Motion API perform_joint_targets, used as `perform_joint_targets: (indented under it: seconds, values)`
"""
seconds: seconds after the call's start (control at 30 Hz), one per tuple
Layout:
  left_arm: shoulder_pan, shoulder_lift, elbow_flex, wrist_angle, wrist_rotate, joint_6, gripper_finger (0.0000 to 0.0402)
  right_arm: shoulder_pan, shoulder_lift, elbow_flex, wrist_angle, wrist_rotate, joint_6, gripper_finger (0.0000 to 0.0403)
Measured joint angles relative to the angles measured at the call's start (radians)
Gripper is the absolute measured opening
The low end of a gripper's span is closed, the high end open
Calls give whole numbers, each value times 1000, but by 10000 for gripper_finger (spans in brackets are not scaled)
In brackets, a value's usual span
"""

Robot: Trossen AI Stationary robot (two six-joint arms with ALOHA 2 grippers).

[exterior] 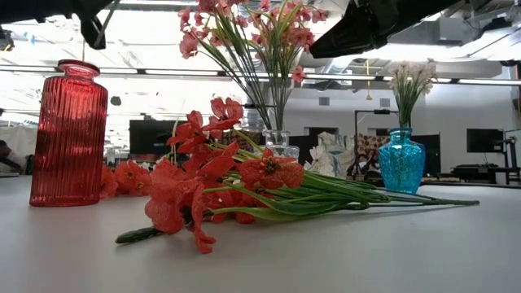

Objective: Sort flowers into vase by color
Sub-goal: Put the top red flowers into the red vase

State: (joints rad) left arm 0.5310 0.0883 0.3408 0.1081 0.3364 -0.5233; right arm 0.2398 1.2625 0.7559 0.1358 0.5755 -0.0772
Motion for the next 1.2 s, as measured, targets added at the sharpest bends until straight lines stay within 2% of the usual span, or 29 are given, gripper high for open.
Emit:
perform_joint_targets:
  seconds: [0.1, 0.27, 0.4, 0.7, 0.9, 1.2]
  values:
    - [-97, 0, -34, 31, -82, 0, 0, 0, 0, 0, 0, 0, 0, 233]
    - [-300, 17, -116, 175, -239, 8, 0, 0, 0, 0, 6, 0, 0, 233]
    - [-467, 58, -149, 234, -393, 72, 0, 0, 0, 0, 7, 0, 2, 233]
    - [-781, 234, -149, 362, -677, 175, 0, 0, 0, 0, 7, 0, 2, 233]
    - [-941, 392, -148, 530, -823, 227, 0, 0, 0, 0, 6, 0, 33, 233]
    - [-1104, 609, -148, 689, -1032, 254, 0, 0, 0, 0, 2, -1, 33, 233]
